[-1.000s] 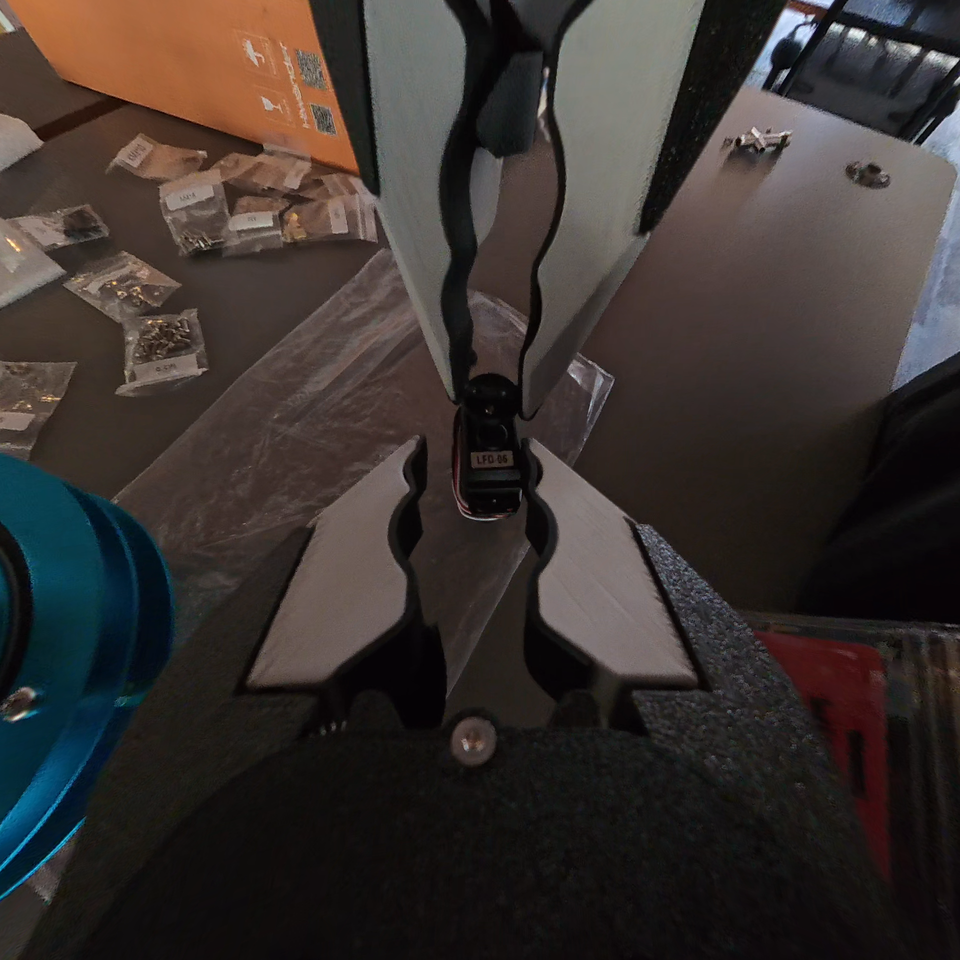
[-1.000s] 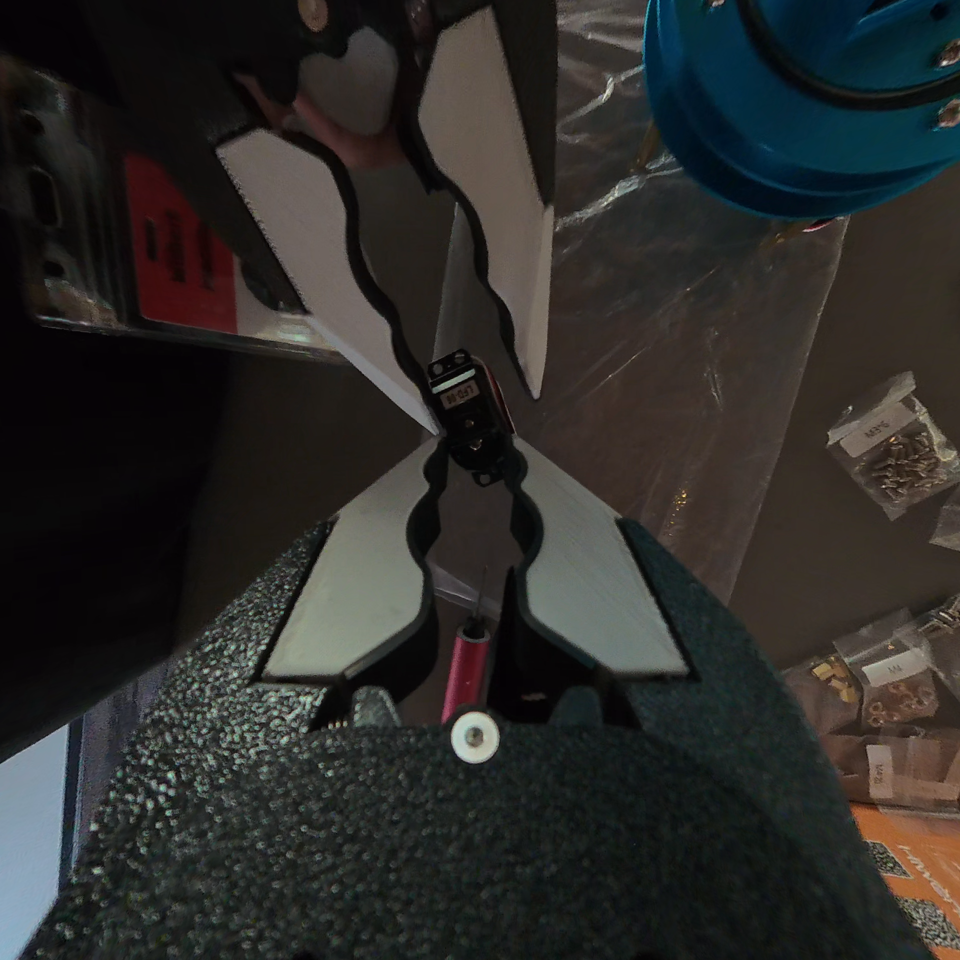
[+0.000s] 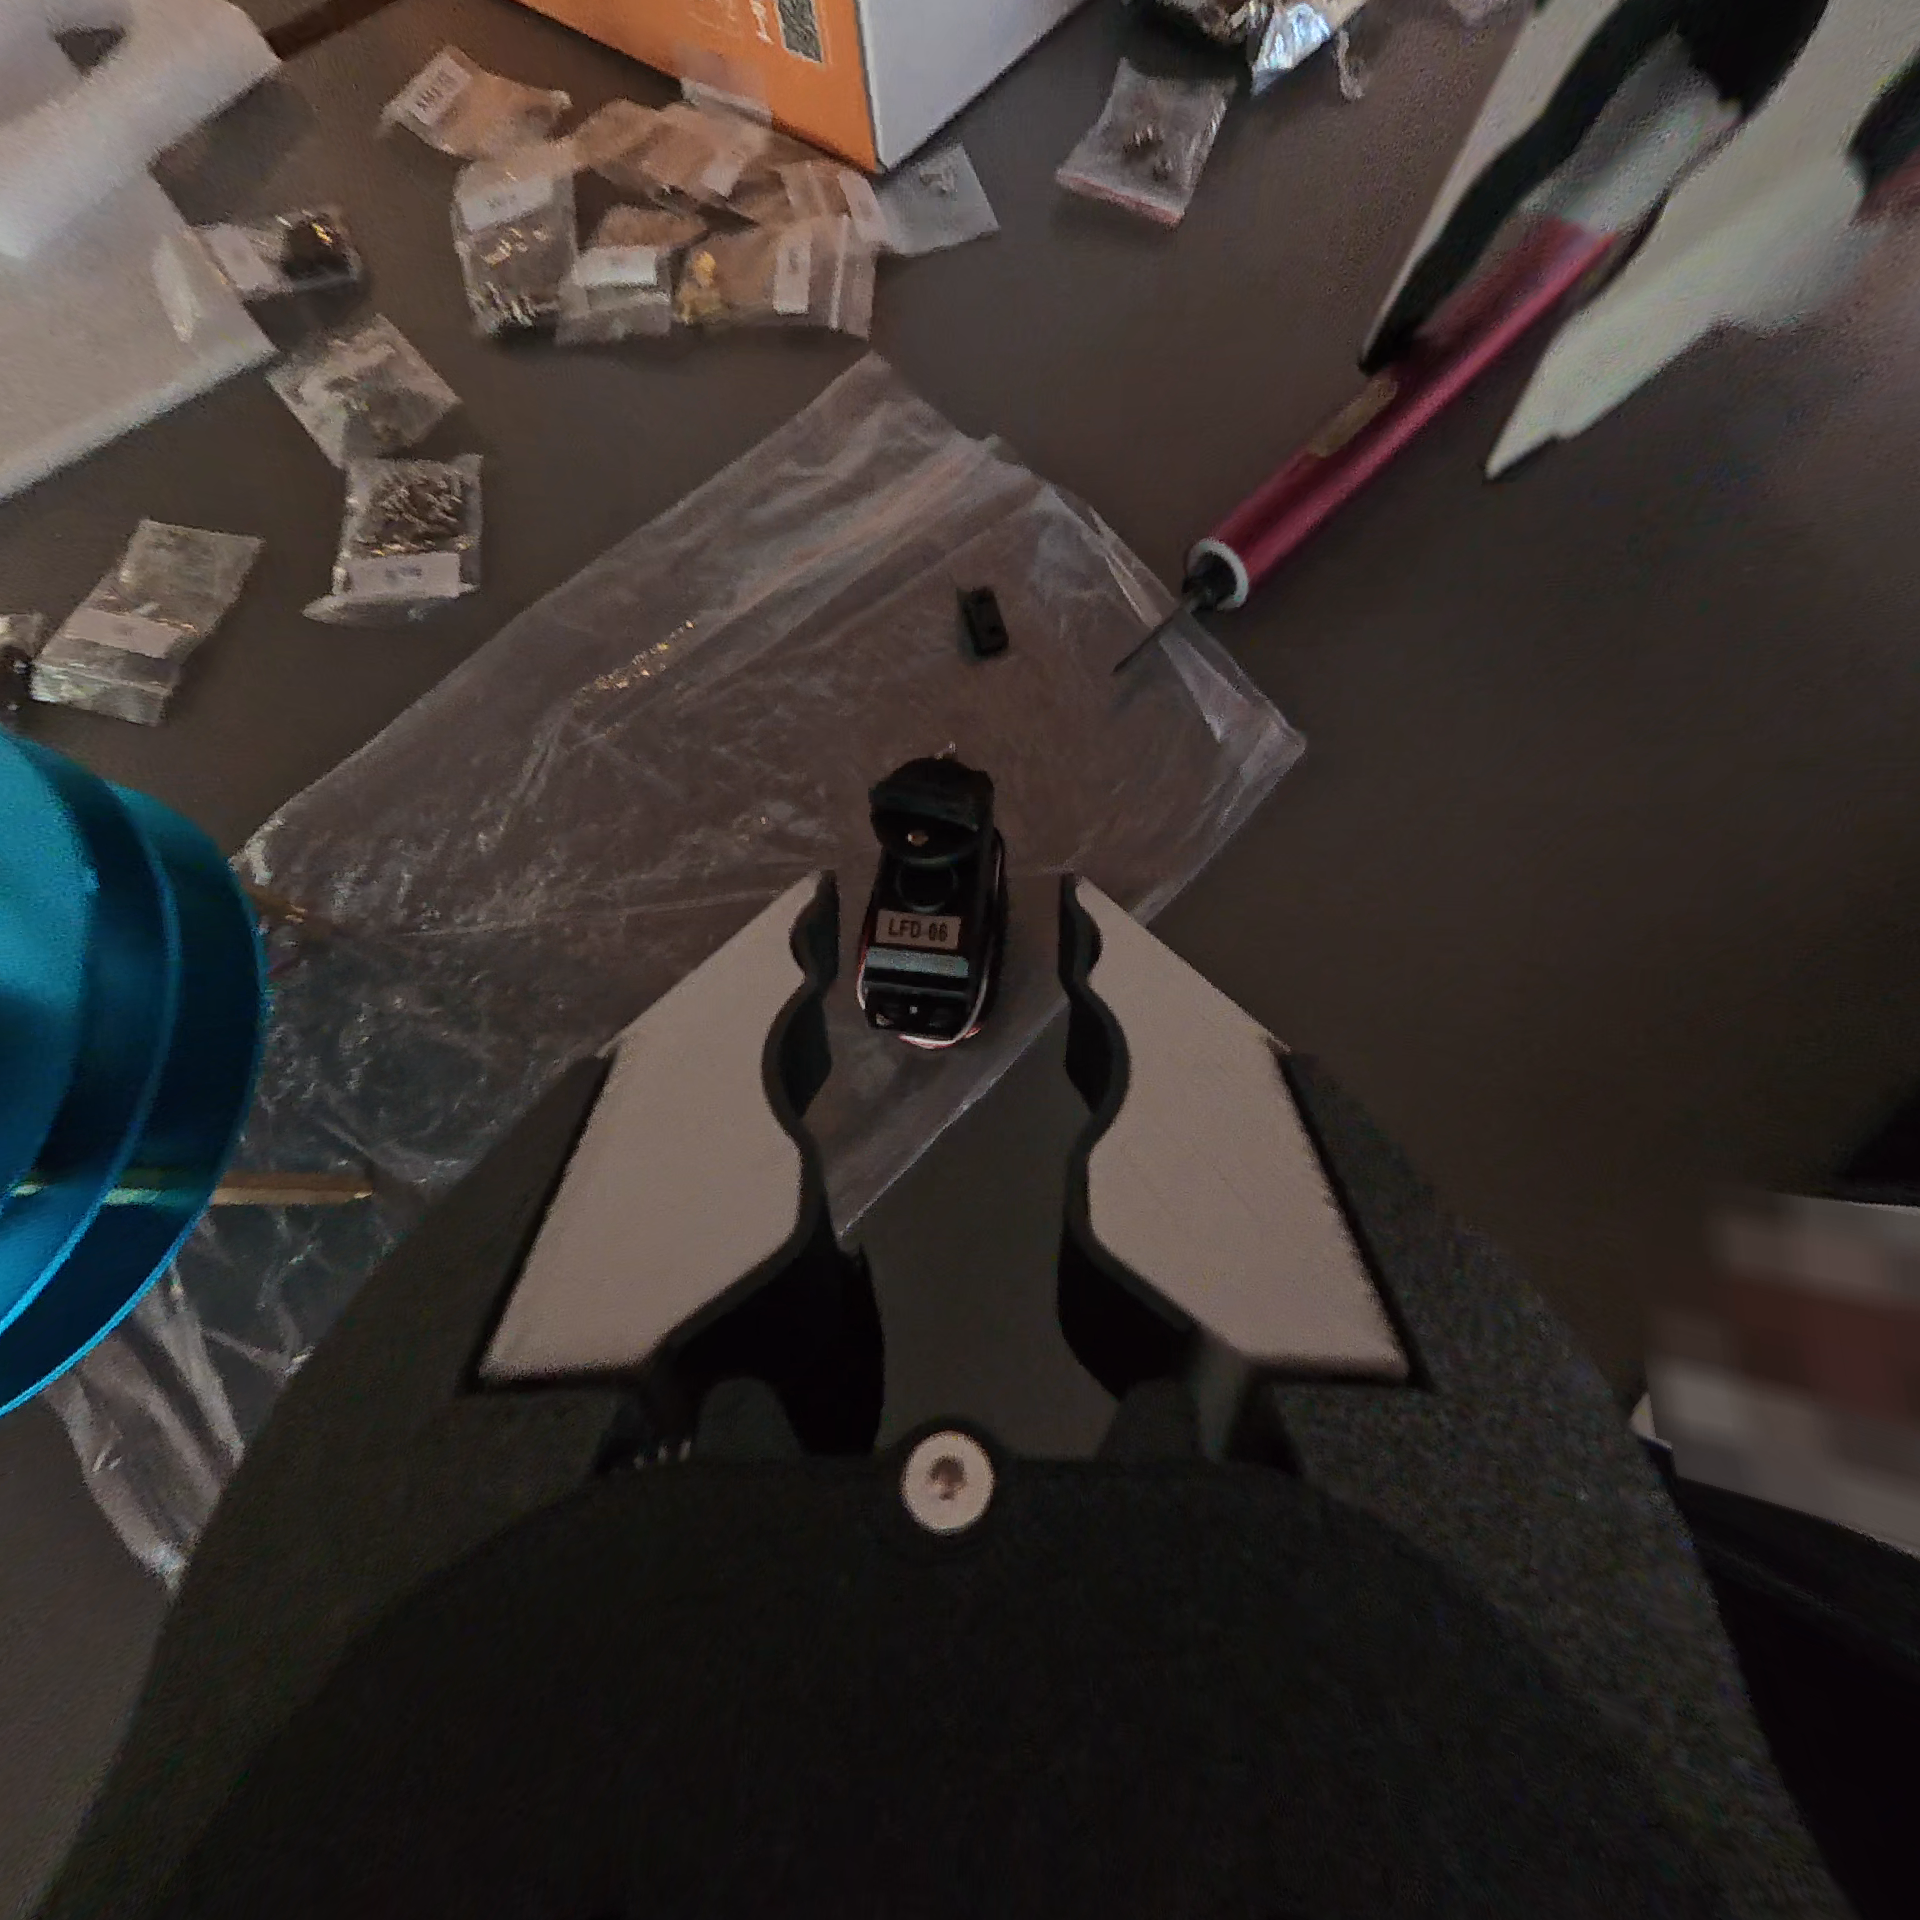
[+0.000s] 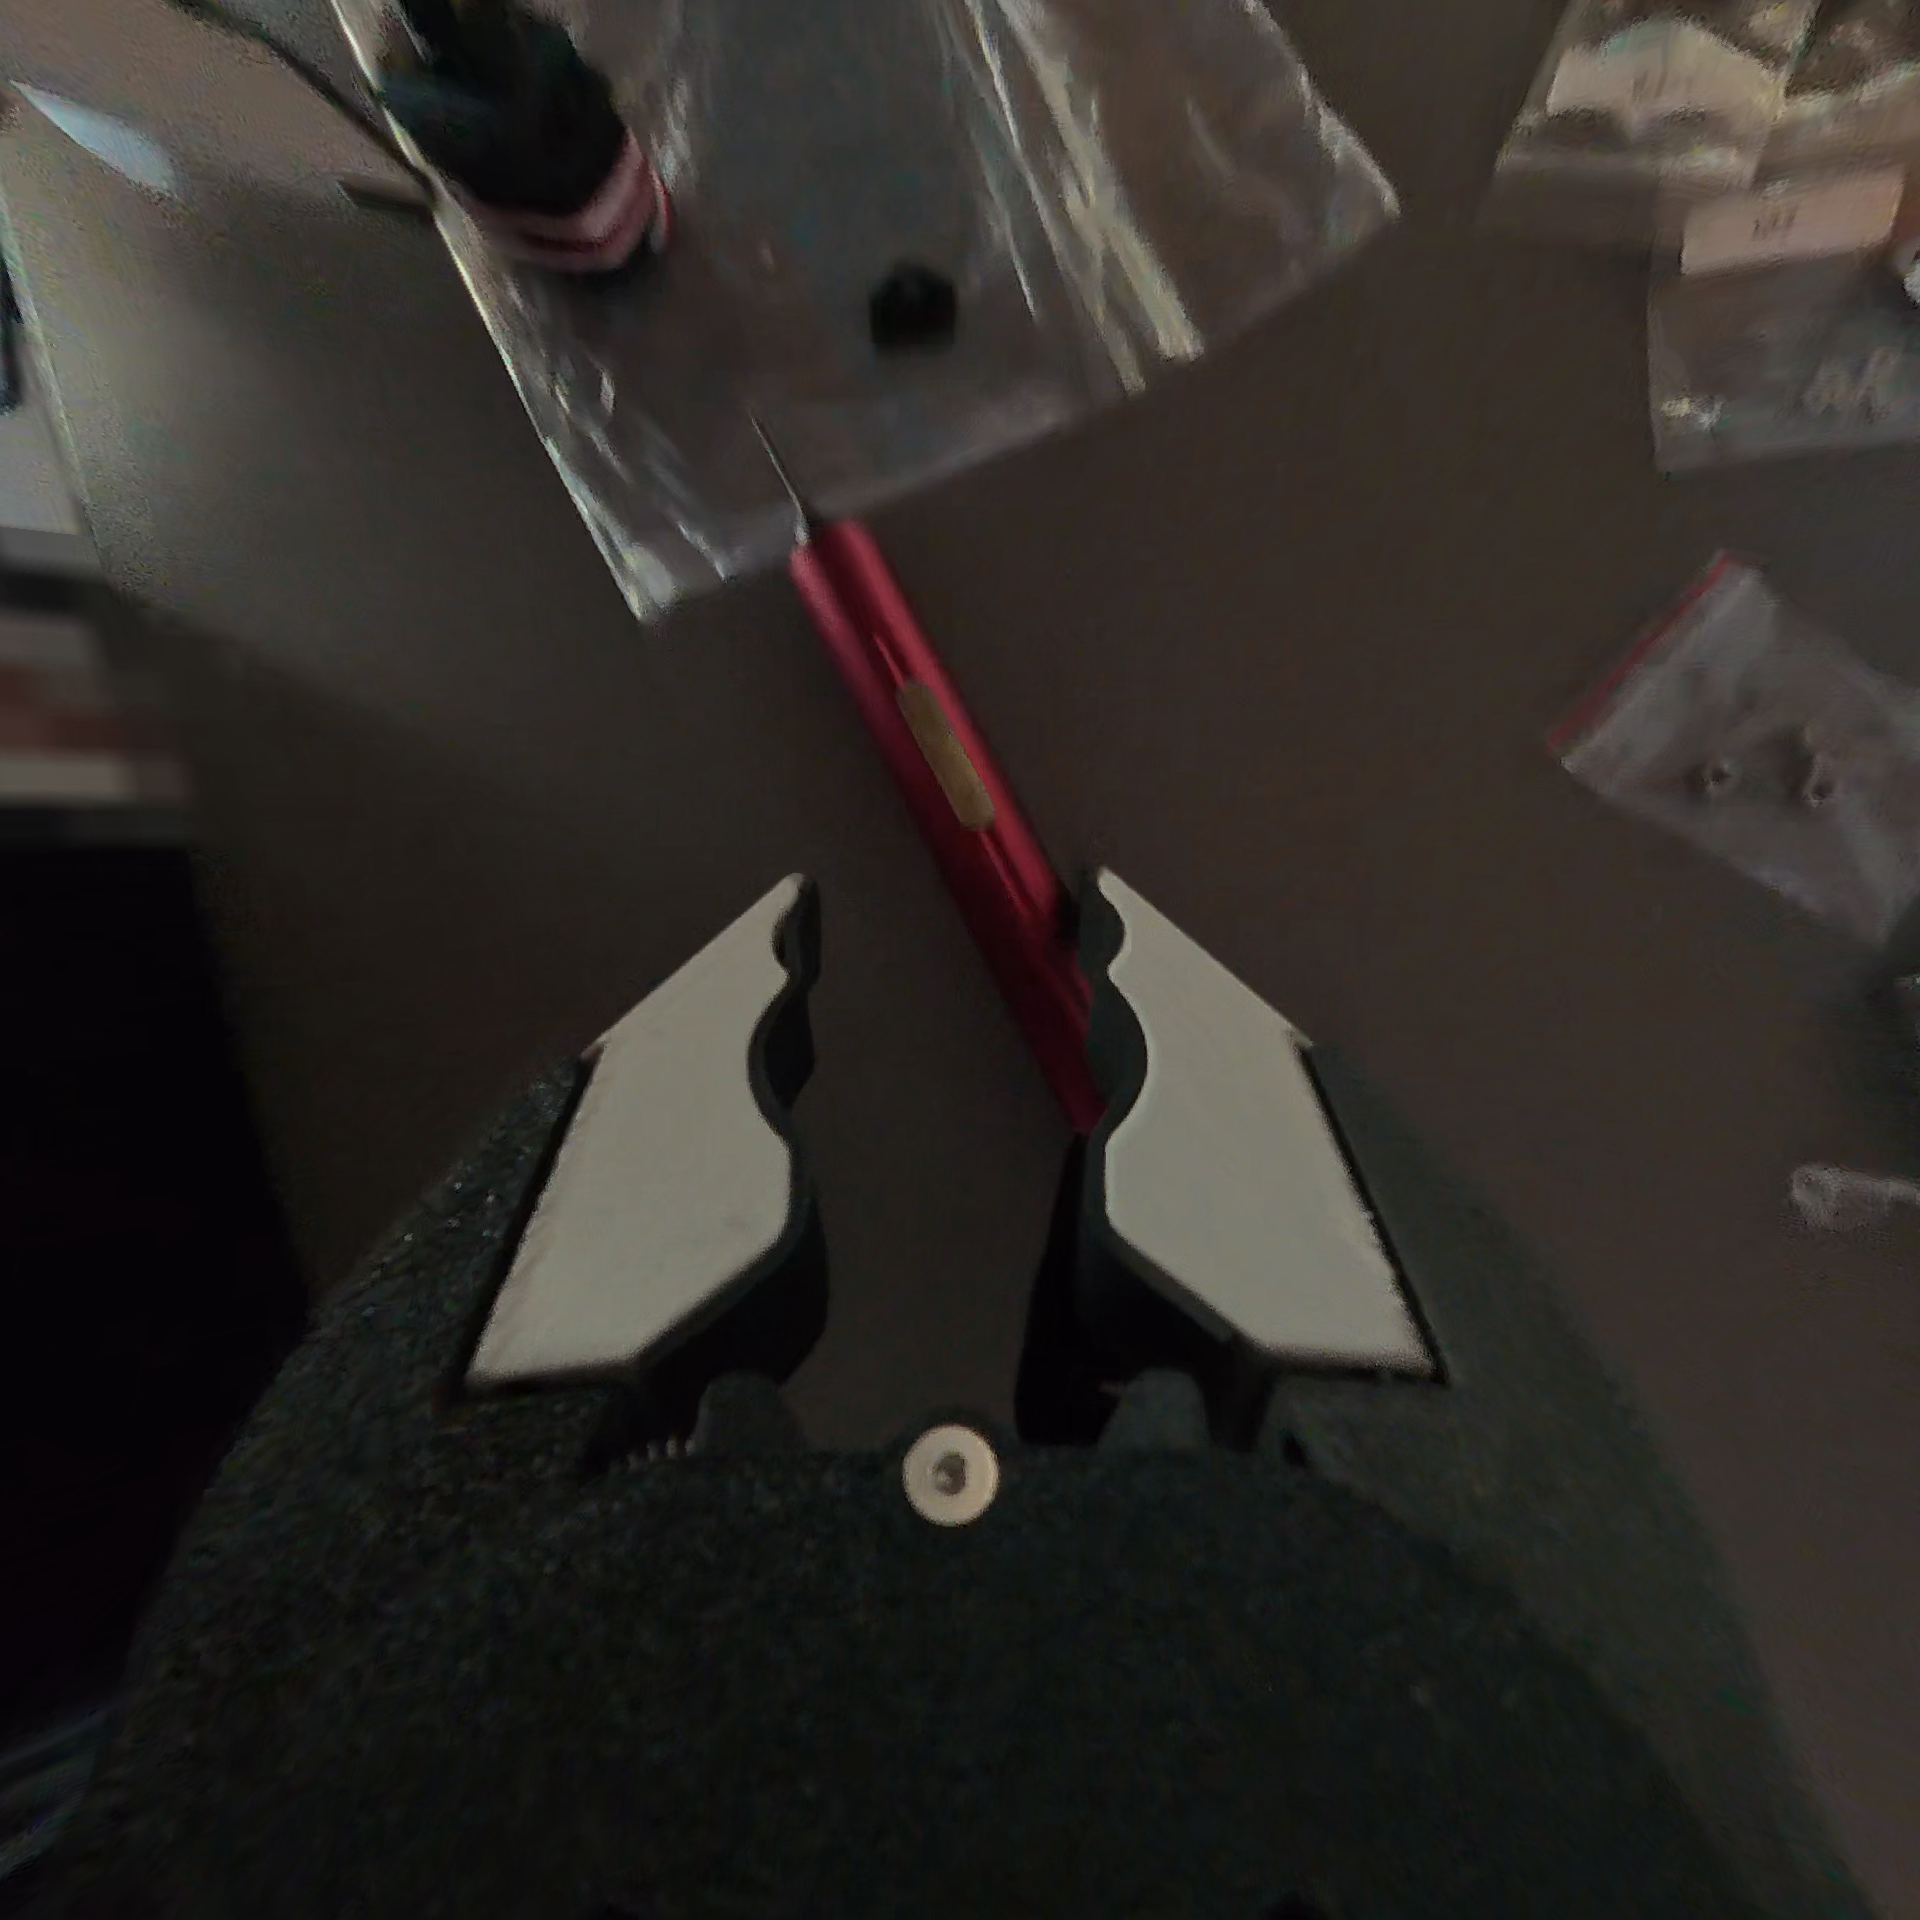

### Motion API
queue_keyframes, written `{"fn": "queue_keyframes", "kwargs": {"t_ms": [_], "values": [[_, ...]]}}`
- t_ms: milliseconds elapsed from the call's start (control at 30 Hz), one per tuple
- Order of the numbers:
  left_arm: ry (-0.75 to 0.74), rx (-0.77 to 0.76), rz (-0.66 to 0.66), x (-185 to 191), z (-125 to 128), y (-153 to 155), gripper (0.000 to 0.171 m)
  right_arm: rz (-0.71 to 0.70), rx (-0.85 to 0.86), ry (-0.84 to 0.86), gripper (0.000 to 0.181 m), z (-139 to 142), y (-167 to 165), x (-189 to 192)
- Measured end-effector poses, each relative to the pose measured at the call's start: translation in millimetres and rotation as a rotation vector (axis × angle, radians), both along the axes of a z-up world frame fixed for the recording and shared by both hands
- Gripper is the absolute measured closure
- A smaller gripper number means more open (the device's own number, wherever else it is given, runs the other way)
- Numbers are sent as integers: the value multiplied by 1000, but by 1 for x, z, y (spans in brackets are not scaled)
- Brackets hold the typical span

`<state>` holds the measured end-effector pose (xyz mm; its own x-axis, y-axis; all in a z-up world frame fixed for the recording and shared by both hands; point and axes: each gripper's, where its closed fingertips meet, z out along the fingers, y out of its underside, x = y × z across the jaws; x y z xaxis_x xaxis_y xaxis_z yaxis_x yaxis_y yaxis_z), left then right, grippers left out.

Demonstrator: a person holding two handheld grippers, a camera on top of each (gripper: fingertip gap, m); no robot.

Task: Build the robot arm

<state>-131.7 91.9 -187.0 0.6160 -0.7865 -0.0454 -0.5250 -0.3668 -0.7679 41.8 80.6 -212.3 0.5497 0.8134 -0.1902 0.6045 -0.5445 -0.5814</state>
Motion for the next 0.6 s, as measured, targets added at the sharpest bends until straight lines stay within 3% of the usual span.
{"fn": "queue_keyframes", "kwargs": {"t_ms": [200,333,467,600], "values": [[-36,153,128,1,54,-1,121,96,89,-55,140,-8,1,7],[-48,208,83,26,82,-15,117,148,137,-86,150,-9,5,9],[40,233,9,58,84,-30,118,159,144,-101,153,-9,4,10],[149,182,-18,79,60,-35,116,165,89,-91,157,-7,1,13]]}}
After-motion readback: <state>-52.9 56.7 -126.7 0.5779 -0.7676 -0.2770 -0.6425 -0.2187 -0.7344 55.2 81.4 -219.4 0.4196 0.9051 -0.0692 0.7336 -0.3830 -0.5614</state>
